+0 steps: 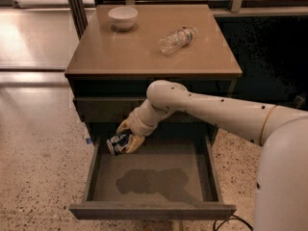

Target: Pick pepsi can from middle drawer and place on counter

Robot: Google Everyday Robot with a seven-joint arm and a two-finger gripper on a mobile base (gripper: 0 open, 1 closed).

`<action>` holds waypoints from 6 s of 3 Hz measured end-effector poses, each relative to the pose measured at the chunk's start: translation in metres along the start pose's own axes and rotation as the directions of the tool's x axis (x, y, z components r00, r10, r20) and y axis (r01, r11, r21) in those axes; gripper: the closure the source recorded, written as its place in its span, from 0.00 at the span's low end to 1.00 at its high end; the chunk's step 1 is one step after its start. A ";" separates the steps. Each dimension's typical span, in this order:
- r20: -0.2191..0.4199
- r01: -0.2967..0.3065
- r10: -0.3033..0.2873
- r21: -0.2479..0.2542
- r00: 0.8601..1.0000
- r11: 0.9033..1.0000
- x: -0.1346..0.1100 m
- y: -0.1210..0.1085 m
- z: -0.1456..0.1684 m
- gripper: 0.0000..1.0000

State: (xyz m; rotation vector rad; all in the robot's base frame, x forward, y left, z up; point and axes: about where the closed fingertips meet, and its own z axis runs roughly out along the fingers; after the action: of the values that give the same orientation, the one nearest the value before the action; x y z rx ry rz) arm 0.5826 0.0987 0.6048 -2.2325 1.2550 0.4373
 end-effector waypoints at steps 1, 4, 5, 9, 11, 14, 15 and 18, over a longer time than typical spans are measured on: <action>-0.047 0.129 -0.127 0.053 0.991 0.990 -0.041 -0.038 -0.064 1.00; 0.023 0.257 -0.273 0.266 0.962 0.929 -0.064 -0.125 -0.171 1.00; 0.023 0.257 -0.273 0.266 0.962 0.929 -0.064 -0.125 -0.171 1.00; 0.014 0.421 -0.452 0.341 0.892 0.841 -0.090 -0.222 -0.250 1.00; 0.020 0.394 -0.429 0.358 0.903 0.846 -0.043 -0.271 -0.219 1.00; 0.093 0.355 -0.399 0.305 0.912 0.884 -0.027 -0.264 -0.177 0.58; 0.093 0.355 -0.399 0.305 0.912 0.884 -0.027 -0.264 -0.177 0.35; 0.092 0.356 -0.399 0.305 0.912 0.883 -0.029 -0.265 -0.181 0.00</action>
Offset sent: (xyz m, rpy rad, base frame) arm 0.0637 0.0058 0.2068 0.0419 -0.3483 0.1241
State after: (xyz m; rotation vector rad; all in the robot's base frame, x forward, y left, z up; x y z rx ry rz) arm 0.7982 0.1233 0.8429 -2.0841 0.7220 0.2515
